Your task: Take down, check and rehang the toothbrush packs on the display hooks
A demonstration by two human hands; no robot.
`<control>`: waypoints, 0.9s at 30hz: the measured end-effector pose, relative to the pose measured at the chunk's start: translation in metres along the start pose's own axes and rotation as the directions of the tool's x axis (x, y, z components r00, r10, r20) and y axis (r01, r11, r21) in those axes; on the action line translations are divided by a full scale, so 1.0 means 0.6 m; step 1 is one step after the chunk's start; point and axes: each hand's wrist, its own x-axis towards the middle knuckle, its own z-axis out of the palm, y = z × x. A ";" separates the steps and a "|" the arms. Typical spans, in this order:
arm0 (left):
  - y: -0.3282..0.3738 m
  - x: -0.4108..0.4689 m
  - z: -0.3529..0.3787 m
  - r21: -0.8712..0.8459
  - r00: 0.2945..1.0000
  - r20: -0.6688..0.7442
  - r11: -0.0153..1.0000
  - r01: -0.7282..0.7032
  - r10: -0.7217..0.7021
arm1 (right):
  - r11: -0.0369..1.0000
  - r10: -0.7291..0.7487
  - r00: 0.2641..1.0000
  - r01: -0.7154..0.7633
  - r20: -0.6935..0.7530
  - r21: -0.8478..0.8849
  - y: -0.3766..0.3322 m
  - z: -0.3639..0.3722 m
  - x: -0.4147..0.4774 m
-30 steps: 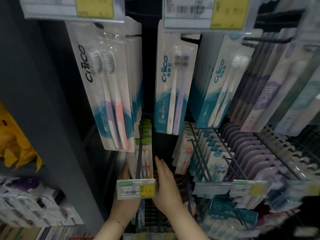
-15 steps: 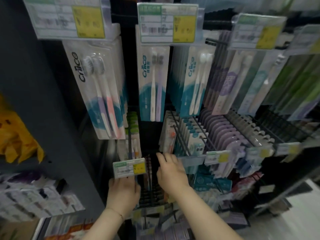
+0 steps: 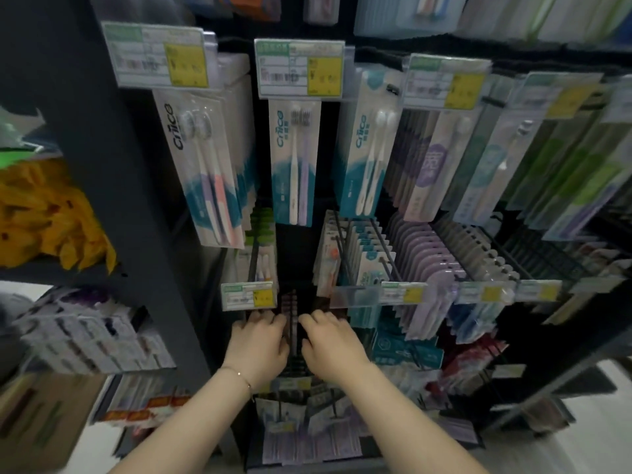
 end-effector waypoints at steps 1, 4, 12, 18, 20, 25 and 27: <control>0.006 -0.006 -0.005 0.008 1.000 -0.003 1.000 0.001 -0.001 | 0.999 -0.034 0.999 0.034 0.020 -0.007 -0.003 -0.004 -0.008; 0.020 -0.026 -0.033 -0.009 0.998 -0.047 0.999 0.049 -0.049 | 0.991 -0.131 0.991 0.132 0.040 -0.028 -0.015 -0.028 -0.023; 0.005 -0.067 -0.118 0.006 0.966 -0.224 0.991 0.131 -0.127 | 0.953 -0.303 0.952 0.303 -0.042 -0.016 -0.037 -0.126 -0.028; -0.029 -0.073 -0.189 -0.020 0.929 -0.326 0.984 0.179 -0.176 | 0.951 -0.310 0.945 0.308 -0.103 -0.032 -0.049 -0.180 0.001; -0.044 -0.068 -0.213 -0.090 0.913 -0.352 0.978 0.189 -0.208 | 0.957 -0.287 0.948 0.290 -0.135 0.003 -0.062 -0.200 0.014; -0.062 -0.039 -0.264 -0.551 0.884 -0.299 0.821 0.148 -0.360 | 0.904 -0.173 0.951 0.256 -0.254 0.343 -0.101 -0.229 0.051; -0.064 -0.025 -0.278 -0.688 0.863 -0.308 0.720 0.088 -0.400 | 0.816 -0.100 0.953 0.243 -0.287 0.524 -0.117 -0.231 0.069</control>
